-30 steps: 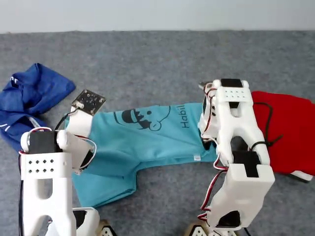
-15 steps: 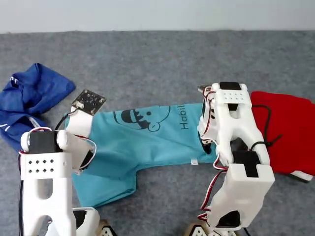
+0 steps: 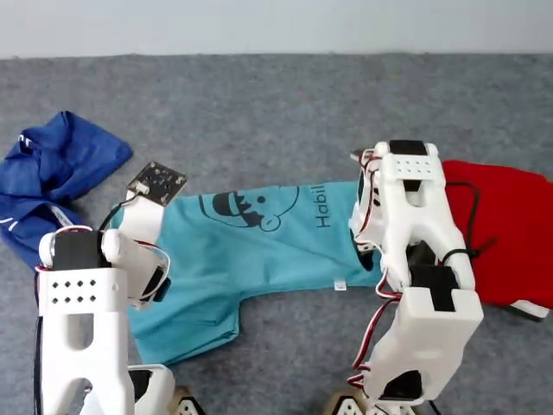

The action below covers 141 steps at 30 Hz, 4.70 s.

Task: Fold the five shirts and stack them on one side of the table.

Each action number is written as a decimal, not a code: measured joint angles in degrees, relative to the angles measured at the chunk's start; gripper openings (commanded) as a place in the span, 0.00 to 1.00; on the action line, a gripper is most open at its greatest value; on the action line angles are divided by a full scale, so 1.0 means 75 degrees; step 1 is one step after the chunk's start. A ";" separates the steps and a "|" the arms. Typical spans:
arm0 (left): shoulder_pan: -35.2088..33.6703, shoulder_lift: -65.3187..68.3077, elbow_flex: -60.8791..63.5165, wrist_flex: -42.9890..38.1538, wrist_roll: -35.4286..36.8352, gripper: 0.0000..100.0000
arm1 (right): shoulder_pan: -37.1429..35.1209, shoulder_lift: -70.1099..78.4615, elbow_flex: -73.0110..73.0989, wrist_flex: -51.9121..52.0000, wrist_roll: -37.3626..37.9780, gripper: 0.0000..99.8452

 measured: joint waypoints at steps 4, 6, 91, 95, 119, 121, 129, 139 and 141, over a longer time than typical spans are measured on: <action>0.0000 0.0000 0.0000 -0.0293 0.0000 0.12 | 0.0129 0.0000 -0.0363 -0.0012 0.0000 0.20; 0.0000 0.0000 0.0000 -0.0586 0.0012 0.13 | 0.0117 0.0000 -0.0563 -0.0246 0.0000 0.20; 0.1137 0.0000 0.4114 -0.3118 -0.1805 0.06 | 0.0891 0.2110 -0.4782 0.0750 0.0105 0.28; 0.1664 0.0000 0.4114 -0.3130 -0.1805 0.06 | 0.0891 0.2110 -0.4782 0.0750 0.0105 0.28; 0.3352 0.0000 0.3259 -0.2274 -0.1805 0.06 | 0.0891 0.2110 -0.3997 0.0762 0.0117 0.28; 0.3810 0.0000 0.3470 -0.2508 -0.1805 0.06 | 0.0891 0.2110 -0.3997 0.0762 0.0117 0.28; 0.3751 0.0000 0.4056 -0.3657 -0.1805 0.06 | 0.0891 0.2110 -0.3552 0.0762 0.0117 0.28; 0.3048 0.0000 0.4478 -0.4232 -0.1805 0.06 | 0.0891 0.2110 -0.3481 0.0762 0.0117 0.28; 0.3012 0.0000 0.4489 -0.4431 -0.1805 0.06 | 0.0891 0.2110 -0.3481 0.0762 0.0117 0.28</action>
